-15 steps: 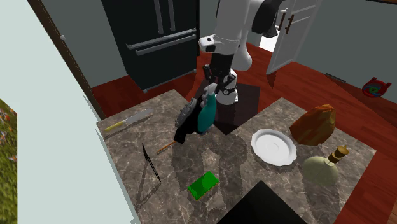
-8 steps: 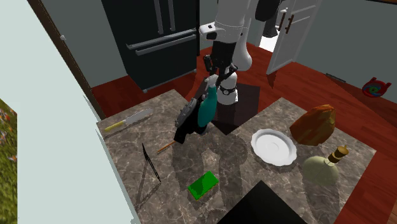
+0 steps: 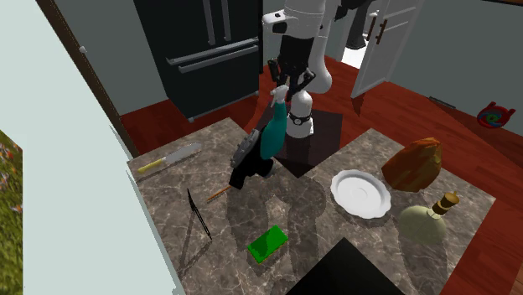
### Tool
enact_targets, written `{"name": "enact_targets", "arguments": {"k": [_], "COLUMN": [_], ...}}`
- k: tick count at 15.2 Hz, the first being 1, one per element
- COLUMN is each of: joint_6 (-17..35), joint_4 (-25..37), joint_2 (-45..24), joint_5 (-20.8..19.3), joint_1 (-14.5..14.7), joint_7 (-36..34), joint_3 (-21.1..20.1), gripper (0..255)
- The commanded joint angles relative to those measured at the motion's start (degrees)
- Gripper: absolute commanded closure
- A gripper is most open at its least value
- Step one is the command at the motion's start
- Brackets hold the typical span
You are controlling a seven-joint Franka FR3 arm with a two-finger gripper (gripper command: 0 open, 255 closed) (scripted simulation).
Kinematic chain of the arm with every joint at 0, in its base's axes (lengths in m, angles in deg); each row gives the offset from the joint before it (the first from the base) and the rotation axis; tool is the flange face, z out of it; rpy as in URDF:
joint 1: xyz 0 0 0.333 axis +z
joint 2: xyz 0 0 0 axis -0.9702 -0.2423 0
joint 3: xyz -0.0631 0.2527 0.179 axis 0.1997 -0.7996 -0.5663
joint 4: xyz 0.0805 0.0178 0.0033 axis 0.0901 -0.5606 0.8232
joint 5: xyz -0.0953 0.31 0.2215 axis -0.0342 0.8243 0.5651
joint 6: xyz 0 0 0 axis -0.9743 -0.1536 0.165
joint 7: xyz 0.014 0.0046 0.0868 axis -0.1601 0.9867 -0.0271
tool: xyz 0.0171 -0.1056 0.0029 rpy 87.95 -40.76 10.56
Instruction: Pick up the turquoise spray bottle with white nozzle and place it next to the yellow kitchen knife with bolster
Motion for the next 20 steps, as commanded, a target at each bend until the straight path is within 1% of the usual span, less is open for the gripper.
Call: {"name": "enact_targets", "arguments": {"k": [1, 5, 13, 20], "joint_6": [-1.7, -4.8, -3.4, -2.7], "joint_4": [2.3, 6.7, 7.6, 12.3], "joint_2": [-0.6, -2.0, -3.4, -7.9], "joint_5": [-0.1, -0.4, -1.5, -2.0], "joint_1": [0.0, -0.1, -4.3, -8.1], "joint_7": [0.1, 0.1, 11.4, 20.9], "joint_3": [-0.1, -0.2, 6.9, 12.7], "gripper": [255, 255, 255, 255]}}
